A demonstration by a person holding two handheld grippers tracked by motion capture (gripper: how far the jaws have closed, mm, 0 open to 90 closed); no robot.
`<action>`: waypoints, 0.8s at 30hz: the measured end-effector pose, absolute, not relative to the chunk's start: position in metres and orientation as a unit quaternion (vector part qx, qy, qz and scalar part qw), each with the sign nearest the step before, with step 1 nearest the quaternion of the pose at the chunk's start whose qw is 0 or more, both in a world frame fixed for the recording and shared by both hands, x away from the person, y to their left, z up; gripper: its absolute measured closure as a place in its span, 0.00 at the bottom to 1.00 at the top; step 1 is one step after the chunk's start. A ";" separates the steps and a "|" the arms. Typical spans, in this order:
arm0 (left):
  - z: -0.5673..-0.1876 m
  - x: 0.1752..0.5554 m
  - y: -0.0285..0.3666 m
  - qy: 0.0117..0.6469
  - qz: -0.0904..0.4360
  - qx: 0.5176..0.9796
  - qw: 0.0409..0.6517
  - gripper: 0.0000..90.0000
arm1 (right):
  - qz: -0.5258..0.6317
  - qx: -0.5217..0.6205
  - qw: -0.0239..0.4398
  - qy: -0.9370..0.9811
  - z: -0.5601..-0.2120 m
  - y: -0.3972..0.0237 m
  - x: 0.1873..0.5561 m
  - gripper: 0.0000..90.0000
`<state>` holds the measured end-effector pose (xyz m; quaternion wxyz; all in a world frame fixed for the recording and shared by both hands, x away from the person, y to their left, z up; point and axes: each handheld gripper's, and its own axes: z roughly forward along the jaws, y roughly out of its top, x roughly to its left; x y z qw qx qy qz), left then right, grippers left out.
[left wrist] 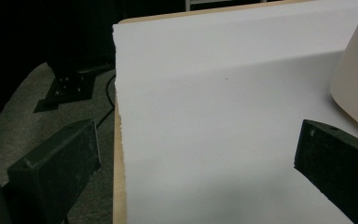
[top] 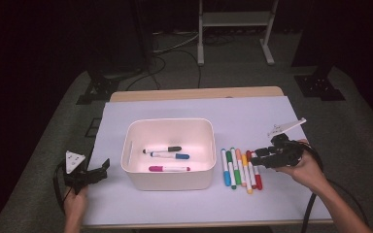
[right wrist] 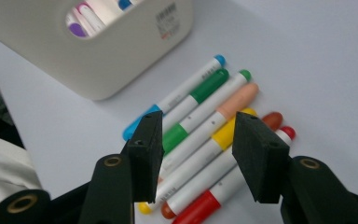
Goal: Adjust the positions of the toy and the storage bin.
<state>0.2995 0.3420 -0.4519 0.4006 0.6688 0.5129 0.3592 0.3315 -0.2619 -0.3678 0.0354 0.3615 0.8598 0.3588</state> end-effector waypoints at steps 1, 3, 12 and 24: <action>-0.452 0.299 0.342 0.513 0.359 0.669 0.401 0.00 | 0.358 0.365 0.036 0.859 -0.370 -0.263 0.332 0.58; -0.452 0.299 0.342 0.513 0.360 0.669 0.401 0.00 | 0.355 0.371 0.036 0.857 -0.375 -0.266 0.331 0.58; -0.452 0.299 0.342 0.512 0.359 0.670 0.401 0.00 | 0.335 0.390 0.043 0.857 -0.402 -0.271 0.332 0.57; -0.452 0.299 0.342 0.512 0.359 0.669 0.402 0.00 | 0.322 0.419 0.063 0.846 -0.426 -0.273 0.337 0.58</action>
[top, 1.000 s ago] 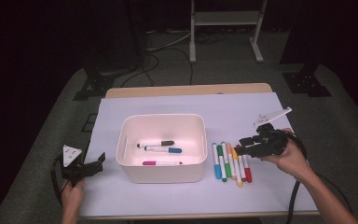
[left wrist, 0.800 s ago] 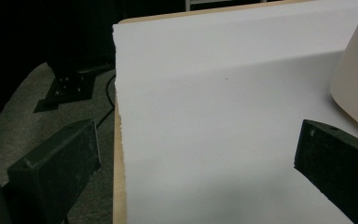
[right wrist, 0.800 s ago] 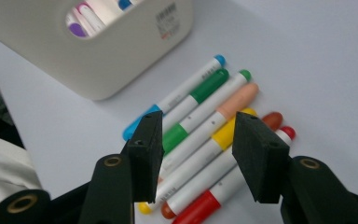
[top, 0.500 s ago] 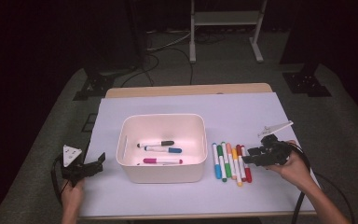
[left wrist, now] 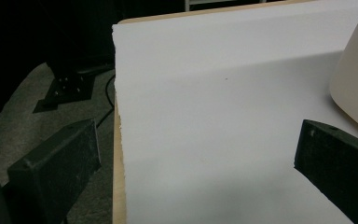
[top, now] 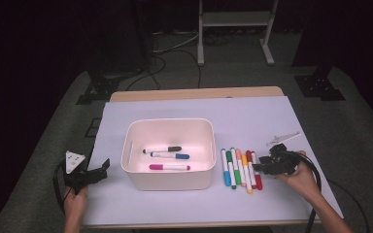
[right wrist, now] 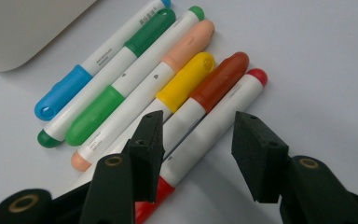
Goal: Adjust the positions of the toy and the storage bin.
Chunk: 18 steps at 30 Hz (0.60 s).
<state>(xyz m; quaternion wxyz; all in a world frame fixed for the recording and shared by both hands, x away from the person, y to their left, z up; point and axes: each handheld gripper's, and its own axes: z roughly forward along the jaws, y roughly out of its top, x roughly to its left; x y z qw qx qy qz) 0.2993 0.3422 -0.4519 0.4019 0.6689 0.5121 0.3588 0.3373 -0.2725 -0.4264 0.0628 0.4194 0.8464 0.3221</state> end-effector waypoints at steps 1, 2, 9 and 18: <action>-0.452 0.299 0.342 0.512 0.359 0.669 0.402 0.00 | 0.324 0.421 0.060 0.845 -0.428 -0.273 0.338 0.59; -0.452 0.299 0.342 0.512 0.358 0.669 0.402 0.00 | 0.323 0.423 0.061 0.844 -0.430 -0.274 0.338 0.59; -0.452 0.299 0.342 0.511 0.359 0.669 0.401 0.00 | 0.311 0.431 0.073 0.844 -0.435 -0.276 0.338 0.60; -0.452 0.299 0.342 0.513 0.359 0.668 0.402 0.00 | 0.291 0.449 0.099 0.839 -0.439 -0.290 0.332 0.65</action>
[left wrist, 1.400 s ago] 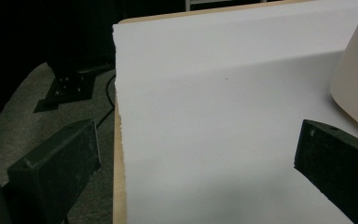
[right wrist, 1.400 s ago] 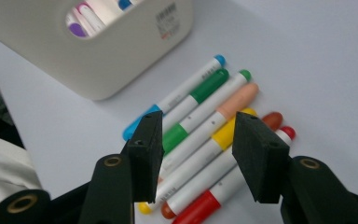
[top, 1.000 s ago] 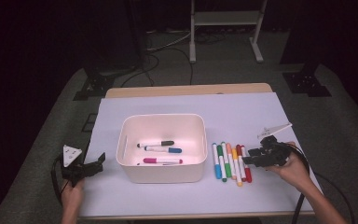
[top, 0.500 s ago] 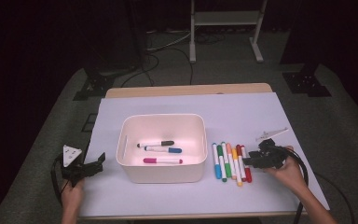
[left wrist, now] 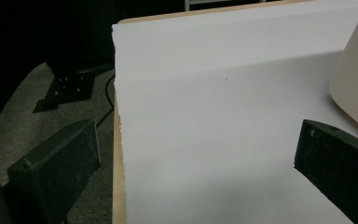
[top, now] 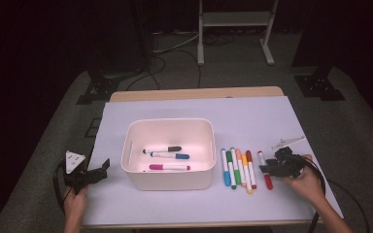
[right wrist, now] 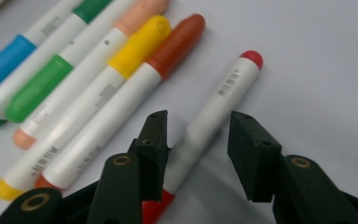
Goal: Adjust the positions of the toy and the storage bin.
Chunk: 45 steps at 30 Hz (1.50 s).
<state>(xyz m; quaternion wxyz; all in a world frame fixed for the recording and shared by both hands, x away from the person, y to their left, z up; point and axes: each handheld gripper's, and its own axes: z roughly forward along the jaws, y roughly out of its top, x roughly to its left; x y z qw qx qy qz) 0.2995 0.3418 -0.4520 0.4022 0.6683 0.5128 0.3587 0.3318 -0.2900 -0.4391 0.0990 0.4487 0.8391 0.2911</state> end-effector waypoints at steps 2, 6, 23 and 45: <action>-0.452 0.299 0.342 0.512 0.359 0.670 0.401 0.00 | 0.288 0.455 0.110 0.835 -0.440 -0.295 0.330 0.70; -0.452 0.299 0.342 0.512 0.360 0.669 0.401 0.00 | 0.277 0.461 0.129 0.833 -0.440 -0.296 0.328 0.78; -0.452 0.299 0.342 0.512 0.360 0.668 0.401 0.00 | 0.314 0.462 0.102 0.823 -0.420 -0.297 0.321 0.84; -0.452 0.299 0.342 0.512 0.359 0.669 0.402 0.00 | 0.408 0.352 0.066 0.840 -0.310 -0.241 0.305 0.84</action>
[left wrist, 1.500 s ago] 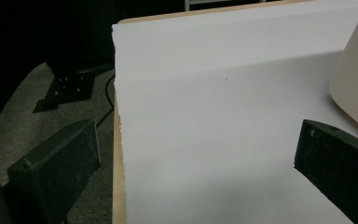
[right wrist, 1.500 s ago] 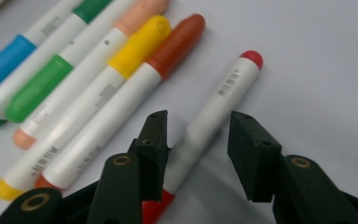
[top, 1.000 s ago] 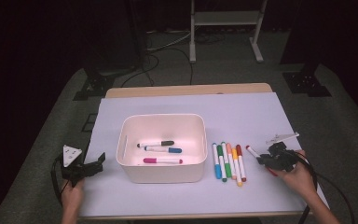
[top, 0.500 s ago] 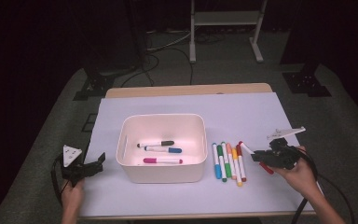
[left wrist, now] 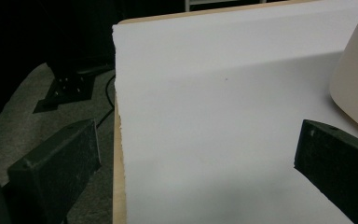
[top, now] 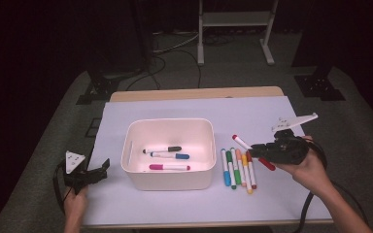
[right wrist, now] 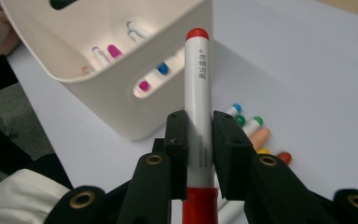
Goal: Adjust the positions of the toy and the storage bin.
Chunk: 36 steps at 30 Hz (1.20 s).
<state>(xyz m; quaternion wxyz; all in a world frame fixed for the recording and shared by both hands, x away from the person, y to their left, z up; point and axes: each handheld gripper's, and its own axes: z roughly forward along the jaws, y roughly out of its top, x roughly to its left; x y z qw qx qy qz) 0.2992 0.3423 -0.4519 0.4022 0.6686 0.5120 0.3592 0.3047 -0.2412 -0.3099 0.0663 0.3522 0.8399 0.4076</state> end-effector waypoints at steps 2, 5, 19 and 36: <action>-0.452 0.299 0.342 0.512 0.359 0.669 0.402 0.00 | 0.411 0.341 0.062 0.843 -0.301 -0.234 0.305 0.84; -0.452 0.299 0.342 0.512 0.360 0.668 0.403 0.00 | 0.416 0.328 0.055 0.847 -0.292 -0.225 0.305 0.84; -0.452 0.299 0.343 0.512 0.358 0.669 0.404 0.00 | 0.409 0.253 0.028 0.876 -0.262 -0.161 0.310 0.84; -0.452 0.299 0.343 0.512 0.357 0.667 0.406 0.00 | 0.387 0.189 -0.008 0.903 -0.260 -0.093 0.316 0.84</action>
